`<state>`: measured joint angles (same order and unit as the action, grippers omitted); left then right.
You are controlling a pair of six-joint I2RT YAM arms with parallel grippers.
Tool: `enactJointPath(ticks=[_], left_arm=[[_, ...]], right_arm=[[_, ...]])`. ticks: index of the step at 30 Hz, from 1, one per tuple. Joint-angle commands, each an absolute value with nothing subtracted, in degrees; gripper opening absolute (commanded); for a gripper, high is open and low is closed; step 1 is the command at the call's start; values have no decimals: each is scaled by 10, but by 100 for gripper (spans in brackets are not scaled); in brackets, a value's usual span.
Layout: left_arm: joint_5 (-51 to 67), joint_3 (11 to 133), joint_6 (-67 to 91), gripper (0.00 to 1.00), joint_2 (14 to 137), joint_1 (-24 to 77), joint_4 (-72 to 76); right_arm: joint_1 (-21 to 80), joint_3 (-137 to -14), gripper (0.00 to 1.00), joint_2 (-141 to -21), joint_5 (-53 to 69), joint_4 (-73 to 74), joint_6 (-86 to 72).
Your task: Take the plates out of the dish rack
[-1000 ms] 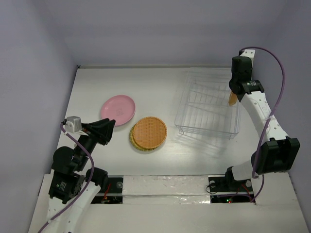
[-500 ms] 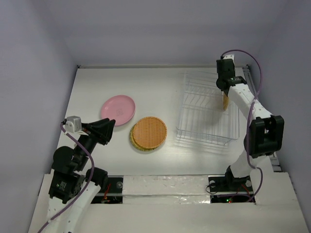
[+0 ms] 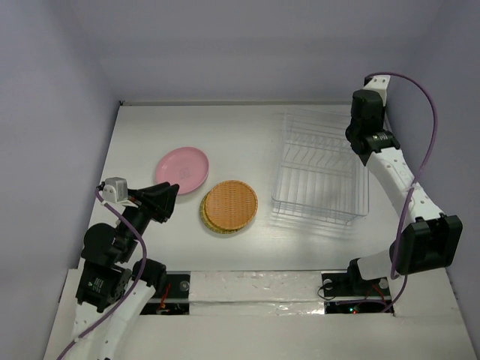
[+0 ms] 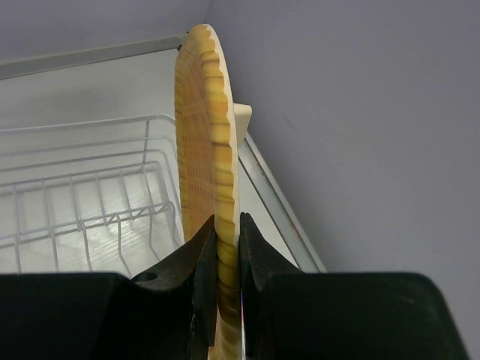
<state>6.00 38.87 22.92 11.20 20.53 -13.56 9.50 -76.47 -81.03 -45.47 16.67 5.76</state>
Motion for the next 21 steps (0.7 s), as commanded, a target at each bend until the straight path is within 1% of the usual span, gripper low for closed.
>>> enactJointPath(ticks=[1,3,6,9,10,11,12,13,15,16,18,21], left_arm=[[67,388,231,33,124,208,-113],[69,388,230,33,126,208,-113],[68,388,231,33,129,203,-113],[68,389,231,33,131,203,-113],[67,389,231,33,130,203,-114],[66,389,231,33,130,197,-114],[65,389,231,33,130,197,-113],[64,389,231,33,131,197,-114],[61,390,231,33,134,192,-116],[62,390,231,33,136,192,-116],[60,390,231,32,141,184,-116],[62,390,229,32,149,163,-116]], right_arm=[[100,-775,0,-793,-478,109,49],[105,-779,0,-781,-476,118,38],[111,-811,0,-745,-425,169,7],[130,-839,0,-697,-312,235,-64],[136,-838,0,-683,-238,243,-78],[143,-834,0,-655,-202,246,-90],[161,-817,0,-643,-162,243,-103],[171,-804,0,-630,-83,236,-125],[211,-767,0,-603,-22,206,-154],[226,-754,0,-598,27,194,-165],[276,-722,0,-594,80,150,-196],[323,-690,0,-606,117,110,-230]])
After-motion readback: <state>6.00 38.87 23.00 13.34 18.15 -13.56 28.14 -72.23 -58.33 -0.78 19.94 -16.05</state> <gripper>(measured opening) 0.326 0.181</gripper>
